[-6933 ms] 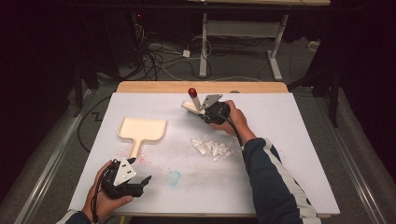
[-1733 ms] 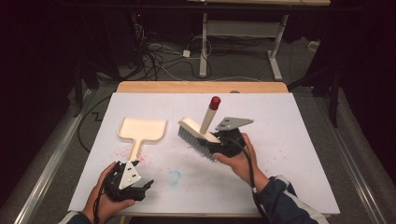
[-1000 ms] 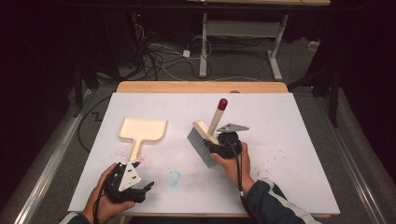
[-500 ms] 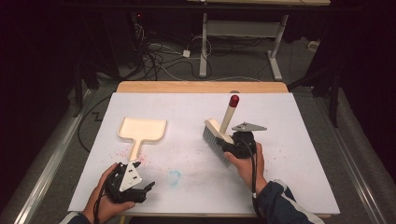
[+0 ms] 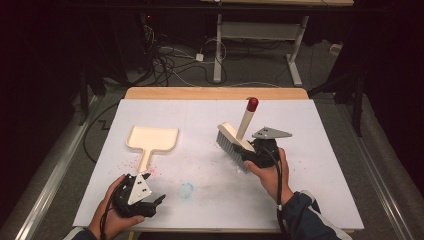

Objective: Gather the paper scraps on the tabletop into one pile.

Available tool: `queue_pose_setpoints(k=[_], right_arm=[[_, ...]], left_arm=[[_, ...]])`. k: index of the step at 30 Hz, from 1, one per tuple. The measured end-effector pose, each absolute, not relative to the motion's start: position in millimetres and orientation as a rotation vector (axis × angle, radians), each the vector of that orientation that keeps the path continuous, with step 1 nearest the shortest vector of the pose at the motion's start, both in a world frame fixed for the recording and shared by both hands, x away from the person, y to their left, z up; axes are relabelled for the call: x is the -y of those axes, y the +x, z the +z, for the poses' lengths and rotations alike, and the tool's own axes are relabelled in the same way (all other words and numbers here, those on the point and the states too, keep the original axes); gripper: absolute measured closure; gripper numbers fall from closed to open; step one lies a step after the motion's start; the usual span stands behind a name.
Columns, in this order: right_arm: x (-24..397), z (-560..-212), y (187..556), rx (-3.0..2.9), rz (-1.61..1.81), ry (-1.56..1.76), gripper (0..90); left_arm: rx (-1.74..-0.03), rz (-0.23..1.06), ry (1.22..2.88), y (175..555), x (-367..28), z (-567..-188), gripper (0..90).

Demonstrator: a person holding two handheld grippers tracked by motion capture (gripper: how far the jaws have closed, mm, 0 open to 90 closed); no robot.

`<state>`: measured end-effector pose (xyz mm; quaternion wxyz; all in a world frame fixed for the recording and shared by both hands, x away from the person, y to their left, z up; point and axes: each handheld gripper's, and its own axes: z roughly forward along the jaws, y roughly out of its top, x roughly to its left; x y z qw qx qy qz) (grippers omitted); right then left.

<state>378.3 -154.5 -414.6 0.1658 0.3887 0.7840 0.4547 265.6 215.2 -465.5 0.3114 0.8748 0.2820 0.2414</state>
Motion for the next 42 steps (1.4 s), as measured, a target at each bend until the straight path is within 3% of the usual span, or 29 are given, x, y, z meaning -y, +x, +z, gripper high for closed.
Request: queue_pose_setpoints(k=[12,21,33,42], right_arm=[[120.7,-417.6,379.2,-2.191,1.297,1.077,67.3],[84.1,-440.8,394.8,-2.182,1.216,1.109,67.4],[117.1,-439.9,392.5,-2.131,1.089,1.212,67.5],[136.2,-409.3,371.5,-2.089,1.192,1.156,67.3]], left_arm=[[-0.748,0.637,2.316,266.6,-214.8,-466.3,19.4],[-0.753,0.632,2.317,267.2,-215.8,-467.1,19.4],[-0.751,0.633,2.325,267.1,-214.8,-467.1,19.4],[-0.748,0.637,2.323,265.7,-214.8,-466.1,19.4]])
